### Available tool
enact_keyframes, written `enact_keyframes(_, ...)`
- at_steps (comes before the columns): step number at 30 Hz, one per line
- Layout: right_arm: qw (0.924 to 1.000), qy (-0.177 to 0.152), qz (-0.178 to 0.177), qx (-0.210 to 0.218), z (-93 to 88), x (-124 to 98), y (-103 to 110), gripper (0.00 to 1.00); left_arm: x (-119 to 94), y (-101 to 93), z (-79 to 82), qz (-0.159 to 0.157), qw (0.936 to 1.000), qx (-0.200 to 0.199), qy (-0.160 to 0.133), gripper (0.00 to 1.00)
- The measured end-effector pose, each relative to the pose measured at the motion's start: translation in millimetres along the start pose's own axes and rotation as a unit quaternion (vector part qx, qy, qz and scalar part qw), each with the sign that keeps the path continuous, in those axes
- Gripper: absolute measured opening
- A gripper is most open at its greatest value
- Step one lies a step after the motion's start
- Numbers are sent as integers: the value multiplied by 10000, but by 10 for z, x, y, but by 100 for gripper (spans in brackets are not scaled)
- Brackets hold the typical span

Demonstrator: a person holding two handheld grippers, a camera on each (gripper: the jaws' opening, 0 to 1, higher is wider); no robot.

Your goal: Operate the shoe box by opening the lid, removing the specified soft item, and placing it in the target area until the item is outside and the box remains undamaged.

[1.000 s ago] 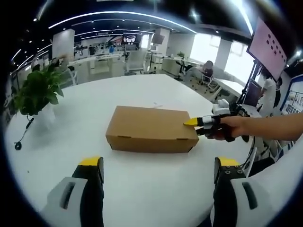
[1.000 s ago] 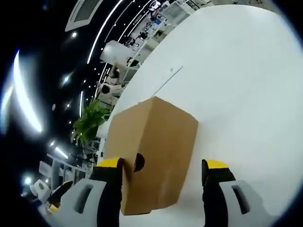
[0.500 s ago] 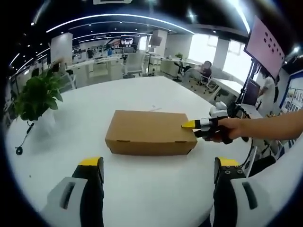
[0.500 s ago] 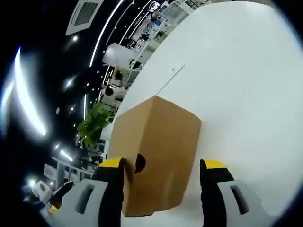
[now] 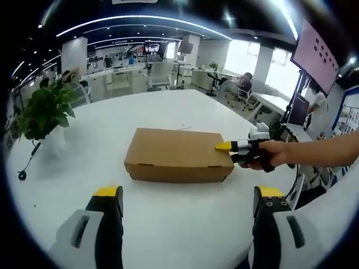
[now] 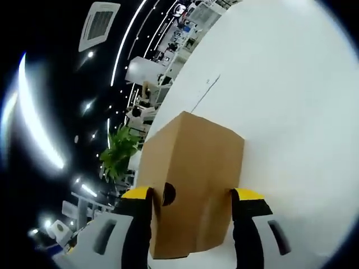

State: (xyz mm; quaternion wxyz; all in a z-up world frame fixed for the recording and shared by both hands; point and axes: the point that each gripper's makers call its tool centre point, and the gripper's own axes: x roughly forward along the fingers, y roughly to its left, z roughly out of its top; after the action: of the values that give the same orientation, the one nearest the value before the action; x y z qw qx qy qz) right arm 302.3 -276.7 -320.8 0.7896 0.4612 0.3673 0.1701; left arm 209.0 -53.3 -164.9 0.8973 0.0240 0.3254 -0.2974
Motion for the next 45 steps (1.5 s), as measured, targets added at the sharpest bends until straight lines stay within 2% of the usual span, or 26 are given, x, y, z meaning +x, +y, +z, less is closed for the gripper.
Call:
enact_keyframes(12,10000,11,8,22,19,3,-24,56,78,-129,44,-112,9999,52,-29,97)
enact_keyframes(21,9999,57,-119,-71,33,-33,2,52,25,-141,-89,-129,9999,1,75,97)
enact_keyframes(29,9999,52,-108,46,41,-85,19,47,-10,-127,-106,-114,9999,-45,43,97)
enact_keyframes(34,9999,36,-136,18,58,-123,40,42,0,-138,-77,-237,9981,-564,-68,96)
enact_keyframes(45,9999,-25,-51,140,72,-159,56,34,2,-104,-90,-189,9977,-644,-80,96)
